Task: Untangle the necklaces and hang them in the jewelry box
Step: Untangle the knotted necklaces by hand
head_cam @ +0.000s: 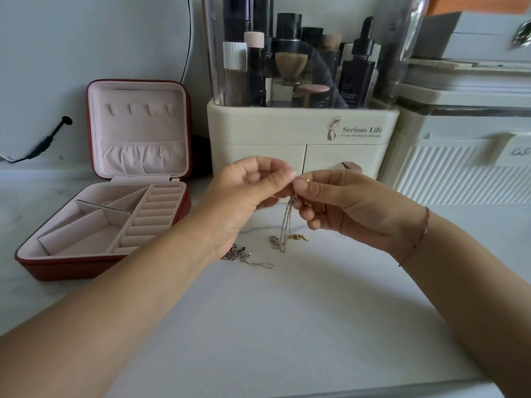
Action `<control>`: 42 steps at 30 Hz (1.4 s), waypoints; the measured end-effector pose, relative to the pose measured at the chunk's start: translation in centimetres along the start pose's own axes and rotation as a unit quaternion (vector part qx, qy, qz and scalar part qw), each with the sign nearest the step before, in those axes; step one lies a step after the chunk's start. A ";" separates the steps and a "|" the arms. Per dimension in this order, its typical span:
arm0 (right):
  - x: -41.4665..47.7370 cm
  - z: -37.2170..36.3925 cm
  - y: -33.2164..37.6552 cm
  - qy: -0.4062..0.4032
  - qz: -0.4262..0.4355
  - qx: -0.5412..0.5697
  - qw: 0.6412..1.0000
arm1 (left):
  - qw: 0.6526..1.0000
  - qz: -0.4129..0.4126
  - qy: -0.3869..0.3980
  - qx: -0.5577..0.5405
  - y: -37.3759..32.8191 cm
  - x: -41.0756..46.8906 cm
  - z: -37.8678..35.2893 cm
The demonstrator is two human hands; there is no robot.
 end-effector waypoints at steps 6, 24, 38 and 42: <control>-0.2 1.4 0.7 -0.060 0.036 0.006 0.998 | 0.994 0.089 0.062 -0.015 0.8 -0.3 -0.9; 0.0 1.1 0.8 -0.043 0.045 -0.001 0.998 | 0.995 0.079 0.060 0.004 1.2 -0.5 -1.3; 0.0 0.7 0.8 -0.038 0.060 -0.067 0.995 | 0.993 0.087 0.074 -0.015 1.4 -0.3 -1.4; -0.1 0.5 0.9 -0.052 0.072 -0.090 0.992 | 0.991 0.093 0.091 -0.012 1.6 -0.2 -1.5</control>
Point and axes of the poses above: each hand's wrist, its own x-axis towards the middle knuckle, its own z-axis out of the back of the hand, y = z × x, the point moved 7 cm from there along x, towards the middle knuckle, and after that the axes turned 1 degree about -x, right-handed, at the moved point
